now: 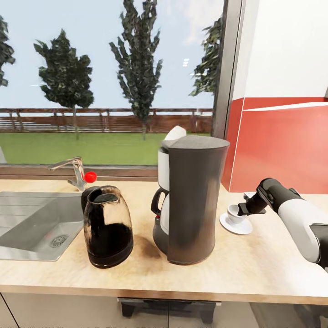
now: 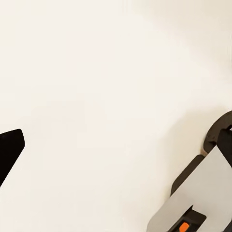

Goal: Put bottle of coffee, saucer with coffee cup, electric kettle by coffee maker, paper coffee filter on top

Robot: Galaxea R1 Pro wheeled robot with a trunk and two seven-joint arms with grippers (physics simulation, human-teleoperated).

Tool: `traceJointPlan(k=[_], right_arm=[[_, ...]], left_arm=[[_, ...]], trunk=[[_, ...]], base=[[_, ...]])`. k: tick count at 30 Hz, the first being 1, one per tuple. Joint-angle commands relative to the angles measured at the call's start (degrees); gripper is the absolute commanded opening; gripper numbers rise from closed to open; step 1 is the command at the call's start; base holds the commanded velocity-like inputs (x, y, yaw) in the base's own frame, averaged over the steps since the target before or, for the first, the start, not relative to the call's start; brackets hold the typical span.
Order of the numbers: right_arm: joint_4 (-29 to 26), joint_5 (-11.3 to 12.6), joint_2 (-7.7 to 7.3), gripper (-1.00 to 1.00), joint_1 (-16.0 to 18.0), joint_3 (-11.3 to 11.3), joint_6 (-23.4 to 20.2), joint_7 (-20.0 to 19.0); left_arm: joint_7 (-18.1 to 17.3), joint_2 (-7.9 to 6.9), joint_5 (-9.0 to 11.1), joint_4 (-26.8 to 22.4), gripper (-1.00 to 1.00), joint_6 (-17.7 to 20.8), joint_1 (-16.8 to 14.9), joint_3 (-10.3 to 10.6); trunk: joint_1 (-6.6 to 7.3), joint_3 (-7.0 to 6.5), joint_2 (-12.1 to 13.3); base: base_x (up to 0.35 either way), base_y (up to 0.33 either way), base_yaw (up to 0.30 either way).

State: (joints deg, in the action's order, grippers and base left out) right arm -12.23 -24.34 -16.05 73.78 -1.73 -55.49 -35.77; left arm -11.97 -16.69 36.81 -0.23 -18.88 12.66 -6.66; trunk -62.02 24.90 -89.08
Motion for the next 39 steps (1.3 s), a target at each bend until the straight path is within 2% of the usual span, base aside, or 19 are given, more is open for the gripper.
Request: traceJointPlan(k=[1,10,11,31,39], right_arm=[[1.1,-1.0,-0.03,-1.00,0.0,-0.5,0.0,-0.5],[1.1,-1.0,0.09,-1.00,0.0,-0.4,0.0,0.0],[1.1,-1.0,0.11,1.00,0.0,-0.4,0.0,0.1],[1.1,-1.0,0.14,1.00,0.0,-0.1,0.0,0.3],[1.1,-1.0,-0.27,1.00,0.0,0.0,-0.3,0.3]], left_arm=[[-0.4,-0.01,0.1,0.0,1.00,0.0,0.0,-0.5],[-0.4,-0.01,0.1,0.0,1.00,0.0,0.0,-0.5],[-0.4,-0.01,0.1,0.0,1.00,0.0,0.0,-0.5],[-0.5,-0.01,0.0,0.0,1.00,0.3,0.0,-0.4],[-0.4,-0.01,0.0,0.0,1.00,0.3,0.0,-0.4]], trunk=[[-0.01,0.07,0.0],[-0.01,0.07,0.0],[-0.01,0.07,0.0],[4.39,-3.52,8.0],[6.14,-4.96,11.2]], base=[[0.000,0.000,0.000],[0.000,0.000,0.000],[0.000,0.000,0.000],[0.000,0.000,0.000],[0.000,0.000,0.000]])
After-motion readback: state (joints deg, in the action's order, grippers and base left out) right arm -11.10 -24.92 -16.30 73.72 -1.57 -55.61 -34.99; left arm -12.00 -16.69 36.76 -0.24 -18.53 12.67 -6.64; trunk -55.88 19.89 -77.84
